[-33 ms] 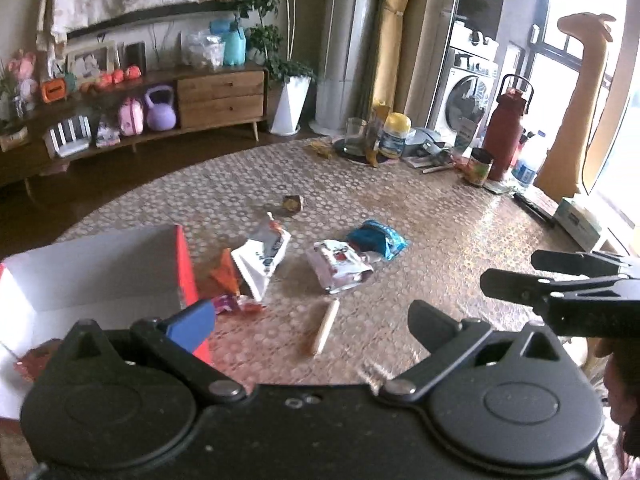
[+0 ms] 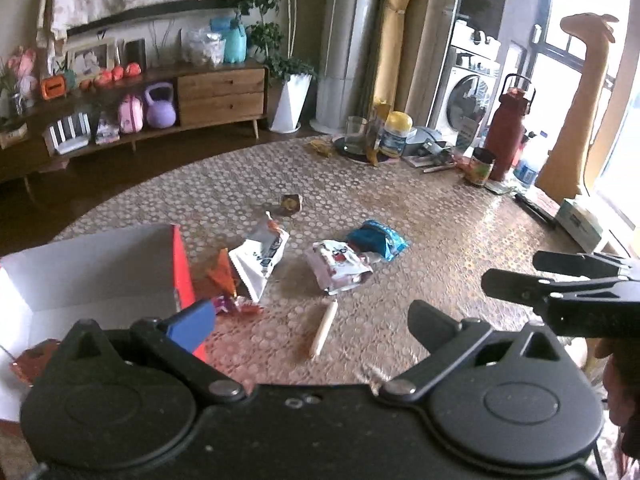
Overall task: Organize snacks
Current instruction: 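Move both tools over the snacks remaining on the table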
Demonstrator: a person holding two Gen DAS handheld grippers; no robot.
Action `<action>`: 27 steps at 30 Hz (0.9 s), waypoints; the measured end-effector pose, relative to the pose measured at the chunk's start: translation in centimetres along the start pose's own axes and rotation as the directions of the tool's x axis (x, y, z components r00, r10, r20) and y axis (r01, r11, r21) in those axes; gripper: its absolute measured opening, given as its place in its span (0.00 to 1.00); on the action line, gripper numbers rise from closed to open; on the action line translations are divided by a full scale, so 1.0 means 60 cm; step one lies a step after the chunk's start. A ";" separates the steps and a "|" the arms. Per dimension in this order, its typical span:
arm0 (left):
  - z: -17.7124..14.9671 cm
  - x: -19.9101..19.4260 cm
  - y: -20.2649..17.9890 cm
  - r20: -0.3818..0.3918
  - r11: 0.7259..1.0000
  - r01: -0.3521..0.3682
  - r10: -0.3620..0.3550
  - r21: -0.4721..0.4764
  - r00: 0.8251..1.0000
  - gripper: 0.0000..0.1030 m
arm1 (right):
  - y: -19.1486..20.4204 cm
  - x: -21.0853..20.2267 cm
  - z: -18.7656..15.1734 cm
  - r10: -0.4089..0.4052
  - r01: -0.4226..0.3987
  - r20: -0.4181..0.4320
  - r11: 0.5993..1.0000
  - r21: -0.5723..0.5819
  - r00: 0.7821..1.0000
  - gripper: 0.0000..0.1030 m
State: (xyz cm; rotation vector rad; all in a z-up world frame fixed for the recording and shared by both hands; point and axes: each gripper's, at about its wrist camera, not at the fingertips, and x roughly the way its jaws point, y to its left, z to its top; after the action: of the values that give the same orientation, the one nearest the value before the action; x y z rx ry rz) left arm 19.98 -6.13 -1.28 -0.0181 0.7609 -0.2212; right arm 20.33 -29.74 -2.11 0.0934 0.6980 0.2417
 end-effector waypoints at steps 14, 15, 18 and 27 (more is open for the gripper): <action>0.054 0.134 -0.044 -0.064 0.996 0.042 -0.037 0.081 0.997 0.95 | -0.093 0.129 0.026 -0.045 0.045 -0.067 0.999 0.001 0.997 0.92; 0.057 0.142 -0.048 -0.076 0.992 0.065 -0.057 0.109 0.995 0.95 | -0.098 0.140 0.029 -0.037 0.038 -0.077 0.999 0.004 0.996 0.92; 0.066 0.168 -0.059 -0.097 0.969 0.112 -0.093 0.222 0.991 0.95 | -0.109 0.173 0.037 -0.022 0.022 -0.106 1.000 -0.001 0.994 0.92; 0.074 0.263 -0.079 -0.209 0.923 0.191 -0.125 0.333 0.970 0.95 | -0.143 0.271 0.050 0.002 0.002 -0.165 1.000 0.024 0.986 0.92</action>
State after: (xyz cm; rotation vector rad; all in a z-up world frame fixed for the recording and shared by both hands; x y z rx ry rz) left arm 33.18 -14.27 -8.35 0.2849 0.8964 -0.5182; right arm 35.92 -33.95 -11.41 0.0969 0.8655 0.2428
